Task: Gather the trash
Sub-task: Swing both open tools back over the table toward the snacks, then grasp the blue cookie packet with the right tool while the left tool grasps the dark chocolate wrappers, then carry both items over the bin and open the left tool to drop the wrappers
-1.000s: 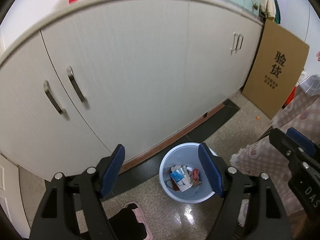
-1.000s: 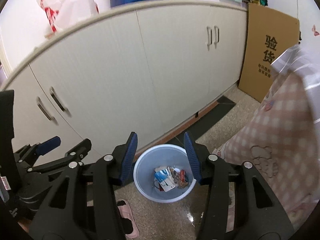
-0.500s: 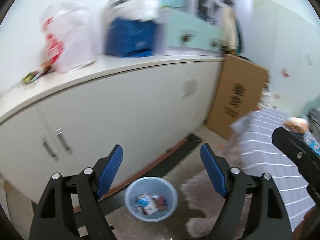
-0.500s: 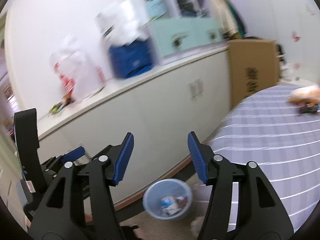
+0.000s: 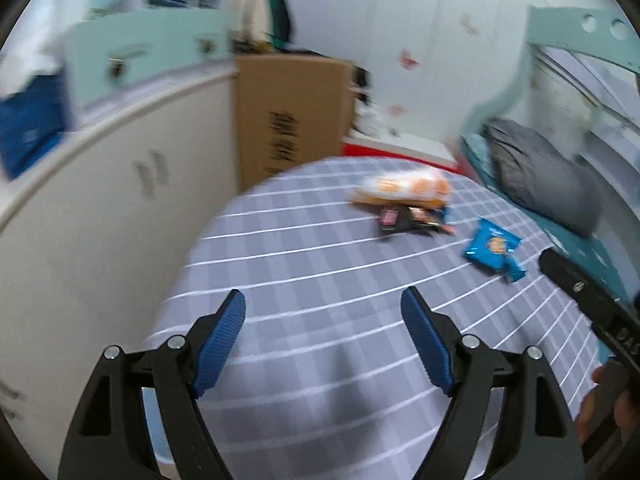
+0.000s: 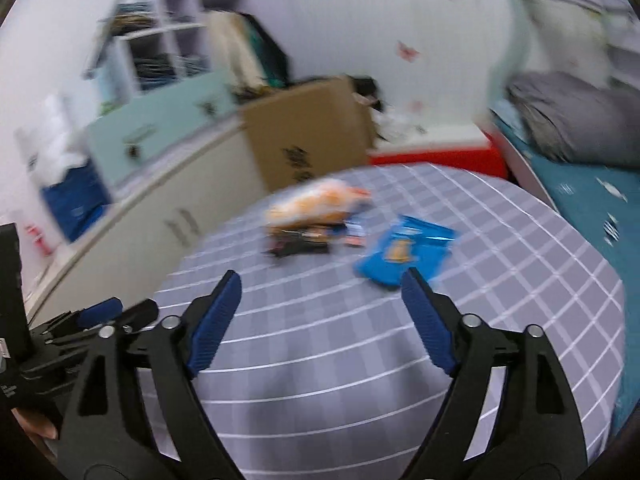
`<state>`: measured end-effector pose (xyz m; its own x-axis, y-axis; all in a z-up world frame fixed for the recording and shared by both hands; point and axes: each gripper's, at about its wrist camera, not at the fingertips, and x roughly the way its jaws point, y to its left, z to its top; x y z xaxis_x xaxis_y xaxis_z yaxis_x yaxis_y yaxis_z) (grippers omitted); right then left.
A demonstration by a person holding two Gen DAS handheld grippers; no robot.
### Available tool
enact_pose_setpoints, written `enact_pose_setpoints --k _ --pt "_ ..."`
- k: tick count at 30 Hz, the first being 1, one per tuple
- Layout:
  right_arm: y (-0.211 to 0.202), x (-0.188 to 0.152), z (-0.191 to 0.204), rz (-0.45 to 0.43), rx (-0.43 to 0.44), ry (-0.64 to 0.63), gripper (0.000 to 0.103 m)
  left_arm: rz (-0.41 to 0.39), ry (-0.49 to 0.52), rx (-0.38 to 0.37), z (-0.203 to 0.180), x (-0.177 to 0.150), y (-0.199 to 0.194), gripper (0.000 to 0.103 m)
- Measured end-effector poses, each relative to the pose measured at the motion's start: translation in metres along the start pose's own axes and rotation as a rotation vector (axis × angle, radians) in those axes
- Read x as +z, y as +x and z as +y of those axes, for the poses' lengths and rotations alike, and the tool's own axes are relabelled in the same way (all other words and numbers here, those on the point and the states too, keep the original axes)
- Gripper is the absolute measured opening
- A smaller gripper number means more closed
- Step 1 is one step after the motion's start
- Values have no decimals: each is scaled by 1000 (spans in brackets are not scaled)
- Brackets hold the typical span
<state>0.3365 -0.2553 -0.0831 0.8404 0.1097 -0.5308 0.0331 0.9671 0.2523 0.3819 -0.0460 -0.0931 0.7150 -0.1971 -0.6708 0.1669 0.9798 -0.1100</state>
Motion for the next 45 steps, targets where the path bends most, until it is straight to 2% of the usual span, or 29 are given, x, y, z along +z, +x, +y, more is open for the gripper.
enact_pose_setpoints --k 4,6,10,12,14,16,17,20,21,22,25,34,45 --pt "38 6 -45 92 -31 94 82 31 53 -39 -33 16 43 78" --pt "48 8 -56 108 -40 130 82 42 57 -35 -40 27 65 78" --pt "74 14 -70 147 -34 159 82 68 8 -65 -45 43 100 78" --pt "87 17 -76 169 2 175 82 75 -14 -81 -43 49 112 78" --pt "93 21 -76 177 7 153 82 77 -36 -77 -43 54 123 78" --pt "97 22 -74 181 12 133 81 103 -59 -106 -42 57 134 78" --pt "100 23 -73 189 17 128 70 112 -66 -112 -41 58 138 76" --pt "104 19 -71 227 31 111 44 149 -63 -135 -45 56 152 48" --pt "104 19 -70 226 31 108 39 132 -50 -119 -47 56 152 38" --pt "103 19 -70 223 36 105 29 137 -37 -132 -50 54 152 26" --pt "96 19 -64 202 38 71 11 152 -57 -184 -49 52 148 14" --pt "66 15 -30 139 89 24 8 129 -90 -177 -18 29 103 12" --pt "18 -2 48 89 146 -86 5 62 -200 -120 76 -22 16 11"
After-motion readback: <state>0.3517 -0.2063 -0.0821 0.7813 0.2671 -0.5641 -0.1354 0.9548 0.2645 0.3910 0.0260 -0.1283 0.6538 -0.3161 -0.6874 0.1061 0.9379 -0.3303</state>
